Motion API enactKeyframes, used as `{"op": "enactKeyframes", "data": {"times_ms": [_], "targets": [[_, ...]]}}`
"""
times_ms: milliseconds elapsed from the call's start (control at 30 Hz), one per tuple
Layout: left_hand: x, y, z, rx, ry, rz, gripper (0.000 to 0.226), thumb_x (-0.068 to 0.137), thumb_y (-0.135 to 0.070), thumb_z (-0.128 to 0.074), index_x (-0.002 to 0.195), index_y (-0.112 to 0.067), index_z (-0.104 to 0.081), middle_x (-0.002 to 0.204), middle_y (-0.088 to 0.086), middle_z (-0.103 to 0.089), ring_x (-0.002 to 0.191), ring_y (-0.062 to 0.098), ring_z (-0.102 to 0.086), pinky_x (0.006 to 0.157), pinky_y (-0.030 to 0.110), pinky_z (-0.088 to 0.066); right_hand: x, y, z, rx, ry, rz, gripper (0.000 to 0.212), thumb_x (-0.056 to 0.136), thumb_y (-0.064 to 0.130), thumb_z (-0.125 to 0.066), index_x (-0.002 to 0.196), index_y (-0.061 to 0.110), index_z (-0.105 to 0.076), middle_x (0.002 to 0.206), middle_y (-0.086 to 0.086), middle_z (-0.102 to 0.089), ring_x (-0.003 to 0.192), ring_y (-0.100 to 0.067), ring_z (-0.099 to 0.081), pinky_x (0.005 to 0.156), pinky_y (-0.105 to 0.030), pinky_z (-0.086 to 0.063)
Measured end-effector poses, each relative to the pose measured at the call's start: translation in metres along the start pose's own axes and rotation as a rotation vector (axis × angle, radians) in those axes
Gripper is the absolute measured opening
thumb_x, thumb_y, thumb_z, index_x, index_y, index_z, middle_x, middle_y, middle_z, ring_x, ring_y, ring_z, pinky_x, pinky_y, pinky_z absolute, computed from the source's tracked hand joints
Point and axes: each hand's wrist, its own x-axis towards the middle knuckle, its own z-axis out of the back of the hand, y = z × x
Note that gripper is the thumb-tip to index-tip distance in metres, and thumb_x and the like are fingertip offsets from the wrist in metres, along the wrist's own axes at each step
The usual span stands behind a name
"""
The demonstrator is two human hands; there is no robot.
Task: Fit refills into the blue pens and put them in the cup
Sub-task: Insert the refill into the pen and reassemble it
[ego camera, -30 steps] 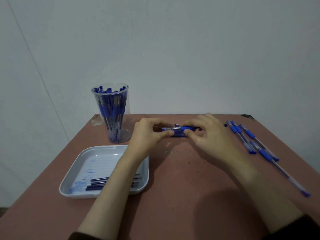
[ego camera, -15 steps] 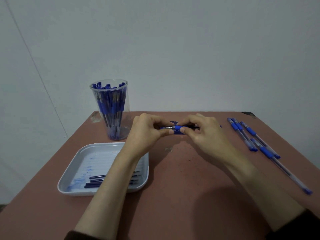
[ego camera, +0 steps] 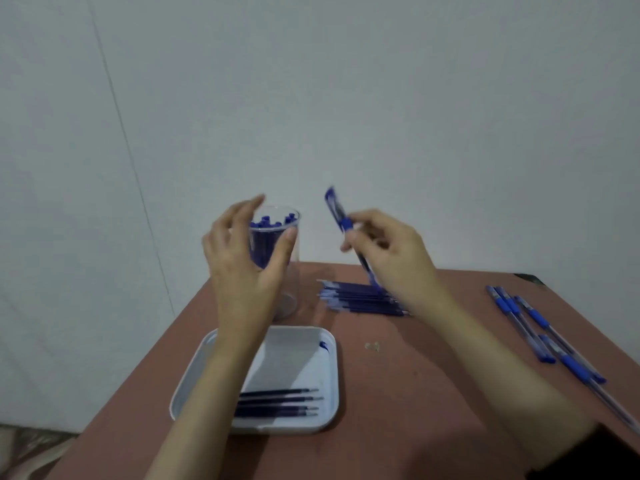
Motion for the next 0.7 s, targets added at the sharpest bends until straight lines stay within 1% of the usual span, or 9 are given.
{"op": "enactKeyframes", "data": {"times_ms": [100,200,300,367,433,467,533,567,700], "targets": [[0.009,0.022,0.003,0.036,0.104,0.145,0.089,0.072,-0.059,-0.068,0.145,-0.029,-0.028,0.142,0.001,-0.038,0.129,0.020,-0.031,0.105,0.043,-0.037,0.039,0.032,-0.007,0.213,-0.082,0.059,0.016,0.094,0.009,-0.057,0.093,0.026,-0.056,0.076,0.005,-0.069,0.070,0.002,-0.062,0.072,-0.017,-0.046],[0.012,0.039,-0.001,0.021,0.207,0.196,0.107,0.066,-0.053,-0.074,0.149,-0.033,-0.010,0.140,0.010,-0.043,0.129,0.027,-0.039,0.102,0.046,-0.041,0.072,0.048,-0.029,0.278,-0.097,0.074,0.017,0.095,0.009,-0.054,0.091,0.025,-0.052,0.078,0.003,-0.070,0.069,0.000,-0.061,0.074,-0.021,-0.047],[0.014,0.050,-0.006,0.033,0.233,0.161,0.109,0.070,-0.040,-0.079,0.147,-0.039,-0.002,0.121,0.007,-0.057,0.103,0.032,-0.058,0.088,0.041,-0.049,0.089,0.039,-0.055,0.153,-0.066,0.040,0.018,0.093,0.009,-0.056,0.088,0.026,-0.051,0.079,0.001,-0.070,0.074,-0.010,-0.063,0.079,-0.031,-0.050],[0.013,0.055,-0.008,0.017,0.218,0.143,0.109,0.070,-0.040,-0.079,0.148,-0.039,-0.003,0.114,0.004,-0.060,0.093,0.034,-0.059,0.082,0.045,-0.051,0.092,0.026,-0.066,0.062,-0.020,-0.023,0.011,0.091,0.011,-0.059,0.092,0.020,-0.053,0.084,-0.003,-0.071,0.082,-0.016,-0.065,0.077,-0.024,-0.049],[0.012,0.057,-0.009,0.007,0.209,0.133,0.109,0.070,-0.040,-0.079,0.148,-0.039,-0.002,0.109,0.003,-0.060,0.091,0.034,-0.058,0.081,0.048,-0.051,0.089,0.012,-0.072,-0.043,0.013,-0.083,0.004,0.091,0.018,-0.061,0.093,0.019,-0.058,0.087,0.000,-0.070,0.093,-0.019,-0.064,0.075,-0.020,-0.046],[0.012,0.058,-0.009,-0.002,0.209,0.135,0.109,0.070,-0.040,-0.079,0.147,-0.042,-0.002,0.109,0.002,-0.060,0.091,0.034,-0.058,0.082,0.049,-0.050,0.088,0.007,-0.074,-0.105,0.017,-0.094,0.005,0.091,0.024,-0.061,0.092,0.019,-0.061,0.087,0.004,-0.067,0.099,-0.021,-0.060,0.080,-0.025,-0.046],[0.013,0.058,-0.009,-0.013,0.212,0.143,0.109,0.070,-0.039,-0.079,0.147,-0.040,-0.002,0.109,-0.001,-0.060,0.092,0.032,-0.058,0.084,0.051,-0.049,0.086,-0.002,-0.075,-0.254,0.037,-0.103,0.021,0.092,0.036,-0.059,0.090,0.019,-0.070,0.094,0.006,-0.065,0.111,-0.023,-0.049,0.094,-0.037,-0.040],[0.013,0.058,-0.009,-0.013,0.210,0.143,0.108,0.071,-0.039,-0.079,0.149,-0.037,-0.004,0.108,-0.002,-0.060,0.094,0.031,-0.057,0.085,0.051,-0.048,0.085,-0.005,-0.076,-0.336,0.056,-0.121,0.027,0.091,0.041,-0.058,0.091,0.019,-0.073,0.103,0.004,-0.064,0.117,-0.022,-0.042,0.098,-0.038,-0.035],[0.013,0.058,-0.009,-0.021,0.210,0.146,0.107,0.072,-0.036,-0.079,0.148,-0.037,-0.004,0.109,-0.002,-0.060,0.101,0.028,-0.056,0.090,0.050,-0.046,0.083,-0.004,-0.076,-0.507,0.169,-0.181,0.032,0.090,0.049,-0.056,0.097,0.024,-0.075,0.122,0.002,-0.057,0.125,-0.022,-0.029,0.089,-0.034,-0.020]]}}
